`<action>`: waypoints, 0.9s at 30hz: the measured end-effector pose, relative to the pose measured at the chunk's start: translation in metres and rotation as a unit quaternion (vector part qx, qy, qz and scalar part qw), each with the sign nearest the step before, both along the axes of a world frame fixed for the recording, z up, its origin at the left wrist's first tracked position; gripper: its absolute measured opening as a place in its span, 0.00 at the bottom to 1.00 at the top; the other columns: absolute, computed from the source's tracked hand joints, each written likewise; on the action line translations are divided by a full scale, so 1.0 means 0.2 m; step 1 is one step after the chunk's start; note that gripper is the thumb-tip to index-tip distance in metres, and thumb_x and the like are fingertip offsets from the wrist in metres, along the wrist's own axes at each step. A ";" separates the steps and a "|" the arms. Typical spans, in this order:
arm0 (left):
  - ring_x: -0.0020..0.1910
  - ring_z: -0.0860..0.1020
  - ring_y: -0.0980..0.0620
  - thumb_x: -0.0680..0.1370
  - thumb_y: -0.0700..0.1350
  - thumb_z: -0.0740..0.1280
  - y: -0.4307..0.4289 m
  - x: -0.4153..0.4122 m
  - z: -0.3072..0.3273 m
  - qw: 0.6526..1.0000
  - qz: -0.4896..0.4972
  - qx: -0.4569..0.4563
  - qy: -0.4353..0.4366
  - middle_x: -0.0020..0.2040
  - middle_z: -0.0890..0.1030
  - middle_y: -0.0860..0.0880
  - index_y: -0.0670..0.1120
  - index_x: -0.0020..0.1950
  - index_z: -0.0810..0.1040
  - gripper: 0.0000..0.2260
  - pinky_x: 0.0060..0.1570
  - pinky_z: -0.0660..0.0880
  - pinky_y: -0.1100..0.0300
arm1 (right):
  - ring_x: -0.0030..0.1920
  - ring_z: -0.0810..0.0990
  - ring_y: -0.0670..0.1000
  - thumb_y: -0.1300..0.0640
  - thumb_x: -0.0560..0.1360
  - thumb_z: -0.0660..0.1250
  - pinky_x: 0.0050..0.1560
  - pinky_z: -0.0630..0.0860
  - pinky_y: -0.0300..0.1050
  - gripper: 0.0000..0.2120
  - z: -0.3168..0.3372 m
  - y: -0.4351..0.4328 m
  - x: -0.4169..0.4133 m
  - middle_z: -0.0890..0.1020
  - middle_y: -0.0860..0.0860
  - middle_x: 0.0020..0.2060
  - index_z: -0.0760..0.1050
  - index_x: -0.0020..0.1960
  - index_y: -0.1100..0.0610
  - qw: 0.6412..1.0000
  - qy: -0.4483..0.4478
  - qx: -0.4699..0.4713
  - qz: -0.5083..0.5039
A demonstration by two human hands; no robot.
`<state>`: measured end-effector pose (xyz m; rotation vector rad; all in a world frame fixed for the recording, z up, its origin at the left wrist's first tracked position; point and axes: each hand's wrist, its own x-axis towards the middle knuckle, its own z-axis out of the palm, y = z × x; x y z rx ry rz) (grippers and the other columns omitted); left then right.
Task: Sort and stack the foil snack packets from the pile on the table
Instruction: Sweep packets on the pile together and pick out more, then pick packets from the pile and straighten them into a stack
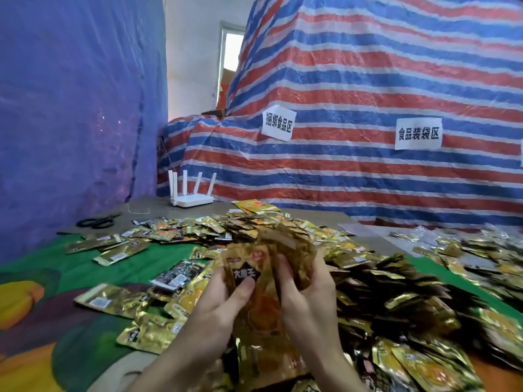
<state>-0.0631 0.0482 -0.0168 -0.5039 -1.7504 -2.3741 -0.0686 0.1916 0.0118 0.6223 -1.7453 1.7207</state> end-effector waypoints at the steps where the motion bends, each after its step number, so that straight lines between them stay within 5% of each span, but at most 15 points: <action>1: 0.59 0.82 0.51 0.73 0.56 0.72 0.01 0.01 -0.01 1.000 0.013 -0.006 0.014 0.60 0.84 0.51 0.59 0.64 0.77 0.19 0.50 0.81 0.57 | 0.50 0.84 0.42 0.53 0.80 0.67 0.48 0.79 0.33 0.06 -0.01 -0.01 0.00 0.85 0.41 0.49 0.78 0.55 0.45 1.000 0.001 -0.005 0.012; 6: 0.63 0.80 0.52 0.74 0.54 0.70 0.03 0.05 0.00 0.997 0.051 -0.028 0.042 0.63 0.82 0.52 0.57 0.75 0.65 0.30 0.61 0.78 0.46 | 0.51 0.84 0.43 0.45 0.80 0.59 0.49 0.80 0.37 0.10 -0.04 -0.07 0.03 0.85 0.42 0.50 0.78 0.55 0.40 0.997 -0.034 -0.026 0.056; 9: 0.63 0.79 0.52 0.77 0.51 0.67 0.04 0.06 0.00 0.994 0.078 -0.042 0.068 0.63 0.81 0.52 0.53 0.75 0.65 0.26 0.64 0.76 0.49 | 0.55 0.83 0.41 0.37 0.81 0.52 0.52 0.80 0.37 0.15 -0.08 -0.10 0.04 0.84 0.38 0.53 0.76 0.58 0.32 0.994 -0.064 -0.025 0.086; 13: 0.63 0.78 0.60 0.77 0.57 0.65 0.08 0.08 -0.01 0.995 0.038 -0.053 0.073 0.63 0.81 0.60 0.67 0.69 0.69 0.20 0.62 0.73 0.58 | 0.57 0.82 0.41 0.38 0.81 0.54 0.53 0.77 0.33 0.11 -0.11 -0.15 0.06 0.82 0.37 0.55 0.69 0.58 0.22 0.995 -0.042 0.045 0.075; 15: 0.62 0.78 0.63 0.76 0.58 0.64 0.08 0.09 -0.02 0.995 0.000 -0.068 0.068 0.63 0.79 0.63 0.72 0.68 0.66 0.21 0.56 0.76 0.63 | 0.56 0.82 0.47 0.36 0.79 0.55 0.54 0.80 0.44 0.11 -0.13 -0.15 0.05 0.81 0.44 0.55 0.70 0.60 0.27 0.997 -0.025 0.046 0.061; 19: 0.55 0.82 0.53 0.77 0.42 0.64 0.07 0.09 -0.05 0.989 0.028 -0.079 0.119 0.55 0.83 0.51 0.64 0.64 0.69 0.21 0.50 0.79 0.63 | 0.54 0.80 0.61 0.39 0.80 0.57 0.53 0.78 0.66 0.10 -0.12 -0.11 0.05 0.79 0.56 0.54 0.72 0.59 0.36 0.998 0.035 0.029 0.039; 23: 0.52 0.83 0.53 0.71 0.40 0.69 0.08 0.06 -0.11 0.990 0.055 -0.070 0.108 0.52 0.84 0.51 0.62 0.61 0.69 0.24 0.48 0.79 0.61 | 0.53 0.78 0.60 0.41 0.79 0.56 0.54 0.74 0.68 0.11 -0.11 -0.09 0.05 0.78 0.52 0.51 0.75 0.54 0.40 0.996 0.038 0.078 -0.001; 27: 0.55 0.83 0.54 0.70 0.47 0.75 0.09 0.03 -0.15 0.992 0.047 -0.099 0.058 0.54 0.85 0.55 0.58 0.67 0.67 0.29 0.55 0.78 0.57 | 0.48 0.80 0.63 0.28 0.73 0.59 0.52 0.77 0.65 0.32 -0.10 -0.10 0.07 0.80 0.60 0.46 0.78 0.47 0.57 0.998 -0.068 0.016 0.006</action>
